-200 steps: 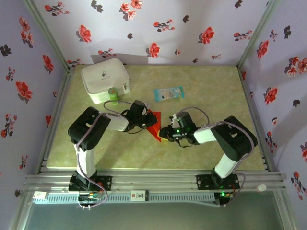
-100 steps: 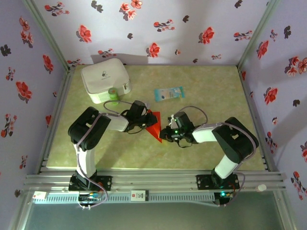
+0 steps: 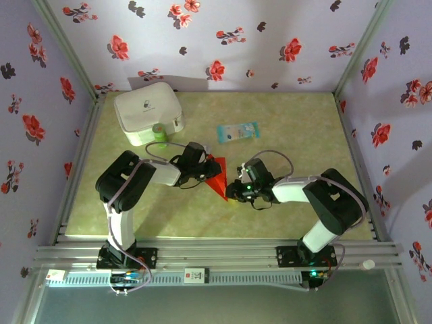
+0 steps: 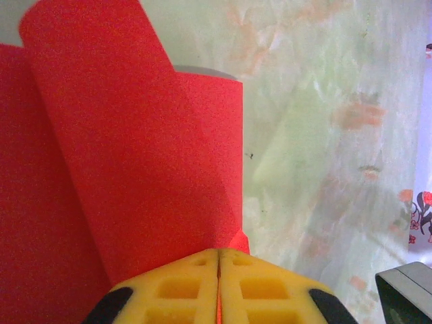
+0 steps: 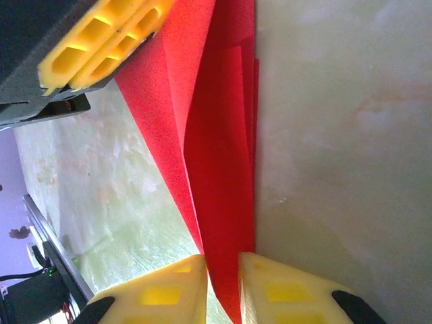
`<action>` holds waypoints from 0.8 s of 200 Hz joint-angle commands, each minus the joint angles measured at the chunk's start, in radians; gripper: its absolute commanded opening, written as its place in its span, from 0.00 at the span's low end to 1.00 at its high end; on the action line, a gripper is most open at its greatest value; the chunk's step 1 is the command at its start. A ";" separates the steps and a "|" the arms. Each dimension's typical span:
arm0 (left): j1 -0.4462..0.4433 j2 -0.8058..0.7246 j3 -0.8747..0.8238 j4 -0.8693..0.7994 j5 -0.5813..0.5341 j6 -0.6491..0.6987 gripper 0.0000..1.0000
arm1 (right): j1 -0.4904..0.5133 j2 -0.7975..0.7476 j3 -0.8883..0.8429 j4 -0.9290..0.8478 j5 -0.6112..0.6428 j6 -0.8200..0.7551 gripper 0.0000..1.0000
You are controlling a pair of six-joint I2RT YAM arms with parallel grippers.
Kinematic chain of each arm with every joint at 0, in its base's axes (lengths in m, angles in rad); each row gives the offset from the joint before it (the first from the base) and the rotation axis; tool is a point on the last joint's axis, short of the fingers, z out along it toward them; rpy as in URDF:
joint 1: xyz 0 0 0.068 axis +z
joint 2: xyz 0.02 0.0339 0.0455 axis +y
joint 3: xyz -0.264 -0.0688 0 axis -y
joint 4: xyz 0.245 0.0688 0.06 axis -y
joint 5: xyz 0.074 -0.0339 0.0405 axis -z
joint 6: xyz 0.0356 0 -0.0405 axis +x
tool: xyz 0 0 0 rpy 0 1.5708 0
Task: Fold a paper plane with a square sheet of paper (pick it up from the middle)
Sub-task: Fourth fold the wing at the center of the table.
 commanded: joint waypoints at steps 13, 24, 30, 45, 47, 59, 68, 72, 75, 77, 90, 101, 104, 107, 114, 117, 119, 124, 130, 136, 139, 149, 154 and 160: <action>0.007 0.009 -0.032 -0.047 -0.002 0.005 0.09 | 0.007 0.022 0.000 -0.093 0.037 -0.010 0.11; 0.006 0.008 -0.032 -0.047 -0.003 0.005 0.09 | 0.007 0.024 -0.011 -0.070 0.029 0.005 0.09; 0.007 0.008 -0.032 -0.047 -0.003 0.005 0.09 | 0.006 0.024 -0.016 -0.063 0.028 0.010 0.08; 0.007 0.008 -0.030 -0.048 -0.003 0.007 0.09 | 0.005 0.026 -0.026 -0.054 0.028 0.018 0.08; 0.007 0.008 -0.031 -0.048 -0.003 0.008 0.09 | 0.005 0.026 -0.027 -0.052 0.028 0.020 0.08; 0.006 0.010 -0.031 -0.049 -0.002 0.008 0.09 | 0.005 0.030 -0.033 -0.040 0.020 0.024 0.08; 0.006 0.009 -0.032 -0.048 -0.003 0.007 0.09 | 0.005 0.032 -0.033 -0.037 0.015 0.028 0.07; 0.006 0.010 -0.033 -0.049 -0.002 0.008 0.09 | 0.005 0.032 -0.033 -0.037 0.014 0.028 0.07; 0.007 0.009 -0.033 -0.049 -0.002 0.007 0.09 | 0.005 0.031 -0.034 -0.035 0.012 0.028 0.08; 0.007 0.008 -0.033 -0.049 -0.002 0.008 0.09 | 0.005 0.030 -0.035 -0.035 0.012 0.029 0.08; 0.009 0.006 -0.036 -0.047 -0.003 0.007 0.08 | 0.005 0.020 -0.034 -0.029 0.007 0.031 0.09; 0.009 0.005 -0.038 -0.047 -0.002 0.006 0.09 | 0.005 0.010 -0.028 -0.031 0.009 0.030 0.10; 0.008 0.005 -0.038 -0.047 -0.003 0.006 0.08 | 0.005 0.007 -0.025 -0.033 0.009 0.029 0.11; 0.008 0.006 -0.038 -0.047 -0.003 0.006 0.09 | 0.005 0.006 -0.023 -0.034 0.009 0.027 0.12; 0.009 0.006 -0.038 -0.047 -0.002 0.006 0.08 | 0.005 0.005 -0.018 -0.037 0.009 0.024 0.15; 0.009 0.006 -0.038 -0.047 -0.003 0.006 0.09 | 0.005 0.007 -0.014 -0.038 0.008 0.022 0.15; 0.009 0.006 -0.038 -0.046 -0.002 0.006 0.08 | 0.005 0.008 -0.014 -0.038 0.007 0.022 0.15; 0.009 0.006 -0.039 -0.047 -0.002 0.005 0.09 | 0.005 0.011 -0.009 -0.040 0.003 0.021 0.15; 0.008 0.005 -0.039 -0.045 -0.002 0.005 0.08 | 0.005 0.016 -0.003 -0.041 -0.002 0.020 0.13; 0.010 0.004 -0.041 -0.045 -0.003 0.004 0.08 | 0.005 0.018 -0.003 -0.043 -0.005 0.019 0.12; 0.010 0.003 -0.042 -0.045 -0.003 0.005 0.08 | 0.005 0.019 -0.003 -0.042 -0.006 0.020 0.11; 0.010 0.001 -0.044 -0.044 -0.003 0.002 0.08 | 0.005 0.016 -0.011 -0.036 -0.006 0.024 0.09; 0.010 0.001 -0.045 -0.042 -0.004 0.003 0.08 | 0.005 0.014 -0.016 -0.035 -0.004 0.025 0.08; 0.010 0.000 -0.047 -0.041 -0.004 0.002 0.08 | 0.005 0.010 -0.021 -0.034 -0.002 0.026 0.07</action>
